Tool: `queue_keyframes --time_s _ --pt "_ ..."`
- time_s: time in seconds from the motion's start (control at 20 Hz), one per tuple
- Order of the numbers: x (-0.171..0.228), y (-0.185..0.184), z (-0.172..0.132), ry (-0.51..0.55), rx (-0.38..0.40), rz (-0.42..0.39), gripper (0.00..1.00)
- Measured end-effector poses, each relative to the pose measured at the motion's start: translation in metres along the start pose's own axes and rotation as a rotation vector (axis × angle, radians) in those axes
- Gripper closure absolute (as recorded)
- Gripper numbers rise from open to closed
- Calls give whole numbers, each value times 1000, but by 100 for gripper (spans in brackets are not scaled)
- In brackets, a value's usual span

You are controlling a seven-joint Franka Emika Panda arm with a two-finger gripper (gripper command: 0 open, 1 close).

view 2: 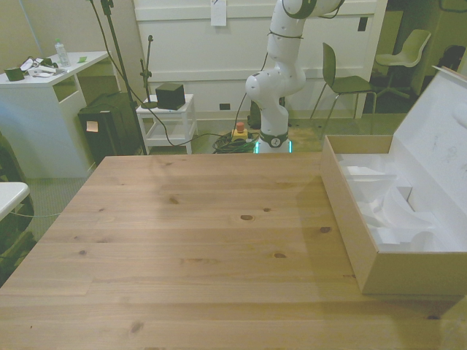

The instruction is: Close the box

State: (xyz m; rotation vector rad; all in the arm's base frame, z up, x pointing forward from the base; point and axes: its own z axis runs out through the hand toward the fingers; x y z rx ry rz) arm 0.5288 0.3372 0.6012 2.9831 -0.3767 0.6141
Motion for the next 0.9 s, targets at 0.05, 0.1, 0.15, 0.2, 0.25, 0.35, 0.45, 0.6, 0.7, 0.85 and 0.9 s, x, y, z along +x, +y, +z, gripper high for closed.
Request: queue_keyframes --time_s 0.05,0.1,0.15,0.2,0.25,0.35,0.45,0.6,0.7,0.85,0.9 --pt "1 16 10 -11 -21 16 0" --pt "-1 29 18 -20 -36 29 0" --pt "-4 41 22 -24 -43 42 0" --pt "-8 53 23 -30 -43 58 0" --pt "-12 66 21 -35 -40 74 0" --pt "-18 99 16 -40 -36 122 0" --pt "-21 140 11 -44 -25 178 0" --pt "-24 218 15 -58 -8 264 0" --pt "-31 270 26 -70 5 324 0" --pt "-37 339 48 -88 17 416 0" --pt "-35 357 56 -92 13 444 0"
